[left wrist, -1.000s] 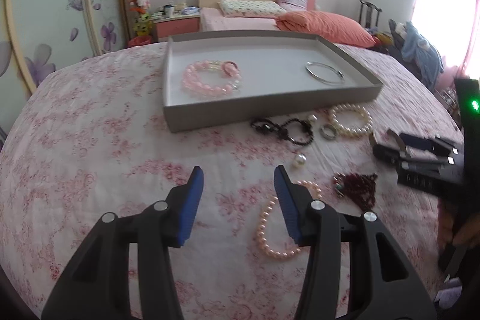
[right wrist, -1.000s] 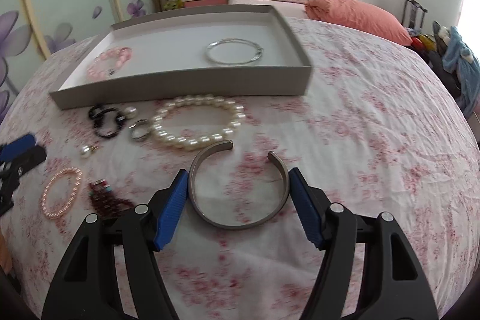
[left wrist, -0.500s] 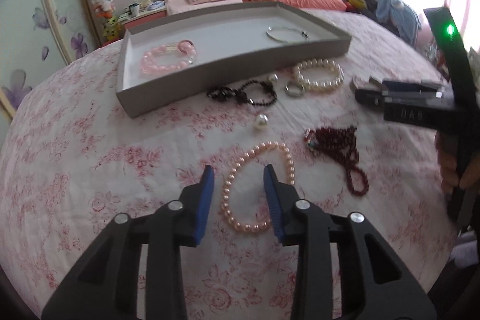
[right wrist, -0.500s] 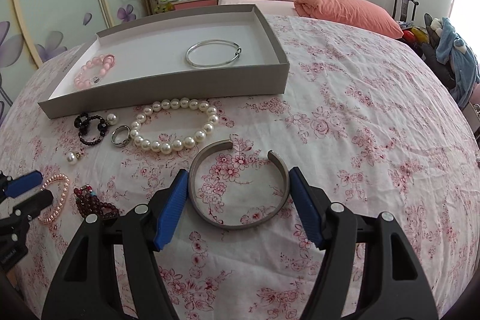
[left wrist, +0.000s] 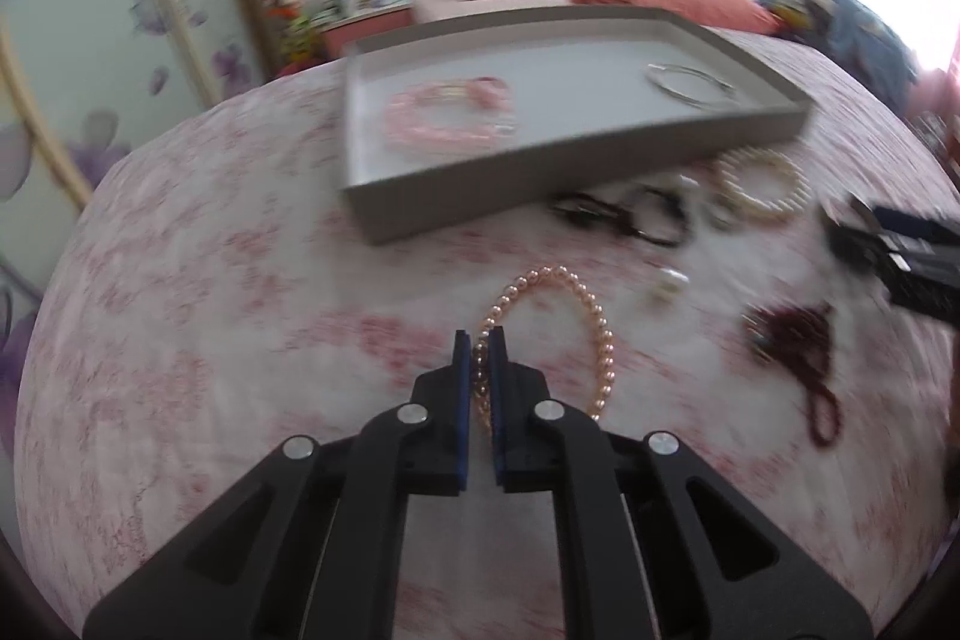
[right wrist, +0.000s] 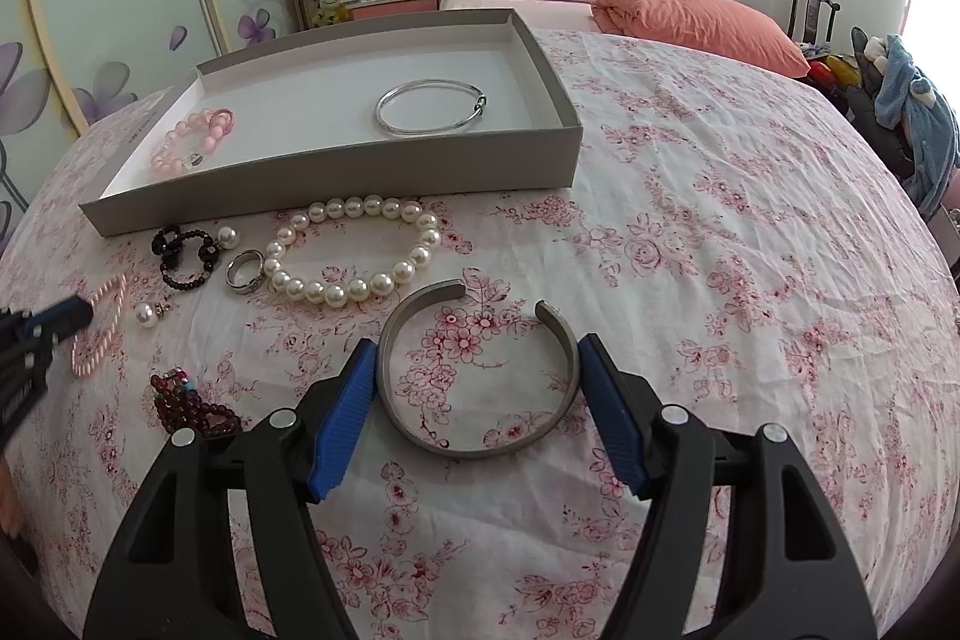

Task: Organize jewelry
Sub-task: 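Grasp pink pearl bracelet with left tool while right tool moves over silver cuff, then grasp silver cuff with right tool while left tool lifts pink pearl bracelet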

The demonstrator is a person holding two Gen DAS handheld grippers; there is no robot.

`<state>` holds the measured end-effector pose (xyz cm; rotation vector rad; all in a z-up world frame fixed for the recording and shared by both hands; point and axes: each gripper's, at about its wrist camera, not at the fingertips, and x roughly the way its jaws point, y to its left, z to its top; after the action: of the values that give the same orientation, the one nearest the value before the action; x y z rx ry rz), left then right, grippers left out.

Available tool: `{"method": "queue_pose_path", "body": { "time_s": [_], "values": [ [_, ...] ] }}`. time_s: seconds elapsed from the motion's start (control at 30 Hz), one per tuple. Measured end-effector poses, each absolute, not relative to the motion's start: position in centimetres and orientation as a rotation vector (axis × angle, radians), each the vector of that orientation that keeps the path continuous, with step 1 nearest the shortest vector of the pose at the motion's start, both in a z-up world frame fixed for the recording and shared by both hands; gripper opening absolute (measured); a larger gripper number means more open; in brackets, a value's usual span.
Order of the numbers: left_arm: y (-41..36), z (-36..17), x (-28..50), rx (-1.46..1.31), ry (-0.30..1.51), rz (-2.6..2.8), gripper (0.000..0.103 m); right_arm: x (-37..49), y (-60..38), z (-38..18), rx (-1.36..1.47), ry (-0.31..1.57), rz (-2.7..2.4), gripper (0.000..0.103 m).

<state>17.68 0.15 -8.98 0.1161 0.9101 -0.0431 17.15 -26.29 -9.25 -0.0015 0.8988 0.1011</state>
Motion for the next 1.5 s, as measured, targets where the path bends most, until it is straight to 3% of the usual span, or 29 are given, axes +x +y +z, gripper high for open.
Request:
{"method": "queue_pose_path", "body": {
  "time_s": [1.17,1.5],
  "values": [
    [2.4,-8.9,17.7,0.029,0.898,-0.010,0.007,17.0,-26.3,-9.3,0.006,0.896,0.119,0.067],
    [2.3,-7.0,16.4,-0.034,0.835,-0.051,0.006,15.5,-27.1,-7.3,0.045,0.788,0.124,0.067]
  ]
}}
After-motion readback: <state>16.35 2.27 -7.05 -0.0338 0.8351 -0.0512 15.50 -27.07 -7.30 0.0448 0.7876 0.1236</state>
